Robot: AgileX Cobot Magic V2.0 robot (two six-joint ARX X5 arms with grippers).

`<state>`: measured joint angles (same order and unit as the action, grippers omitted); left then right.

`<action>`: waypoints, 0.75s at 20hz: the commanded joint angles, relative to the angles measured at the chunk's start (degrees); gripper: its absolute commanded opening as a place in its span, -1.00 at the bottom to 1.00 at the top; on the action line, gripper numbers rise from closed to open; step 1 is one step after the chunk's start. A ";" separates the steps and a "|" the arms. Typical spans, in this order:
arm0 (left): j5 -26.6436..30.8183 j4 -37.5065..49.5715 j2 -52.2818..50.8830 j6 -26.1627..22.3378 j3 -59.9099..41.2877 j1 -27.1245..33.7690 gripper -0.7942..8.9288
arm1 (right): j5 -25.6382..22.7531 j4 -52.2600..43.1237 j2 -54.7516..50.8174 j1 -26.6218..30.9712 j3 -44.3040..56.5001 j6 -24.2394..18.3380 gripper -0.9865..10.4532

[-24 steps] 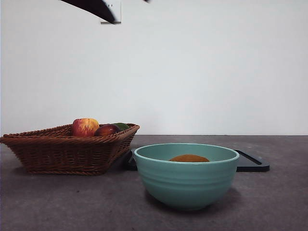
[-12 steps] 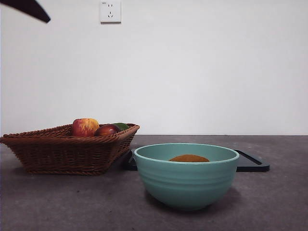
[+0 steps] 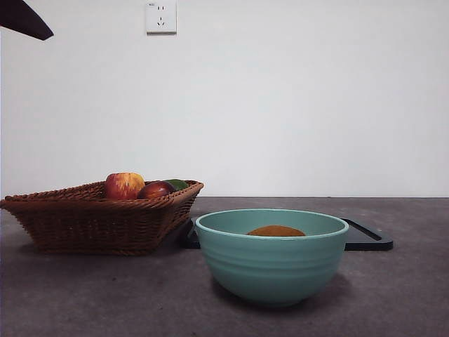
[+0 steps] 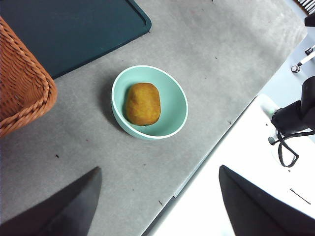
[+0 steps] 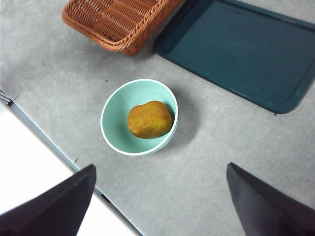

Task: Pick up the wifruite, put it on the bowl, pick up the plate, put it on desk

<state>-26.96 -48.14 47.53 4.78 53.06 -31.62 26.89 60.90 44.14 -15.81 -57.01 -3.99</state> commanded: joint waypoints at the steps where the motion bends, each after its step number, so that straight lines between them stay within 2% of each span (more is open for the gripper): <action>1: -0.22 0.31 0.33 -1.09 0.46 -0.33 -0.06 | 0.13 0.04 0.44 -0.35 -1.05 1.11 -0.09; 7: -0.20 0.35 0.33 -1.09 0.46 -0.33 -0.06 | 0.15 -1.03 0.52 -1.81 2.99 5.44 -0.09; 13: -0.20 0.35 0.33 -1.09 0.46 -0.33 -0.06 | -0.11 -15.89 2.38 -7.50 13.49 17.40 -0.09; 15: -0.20 0.35 0.33 -1.09 0.46 -0.33 -0.06 | -2.40 -20.85 4.83 -10.05 15.61 19.63 -0.22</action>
<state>-26.96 -48.18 47.53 4.78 53.06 -31.62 24.82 40.86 48.25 -25.41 -41.28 12.99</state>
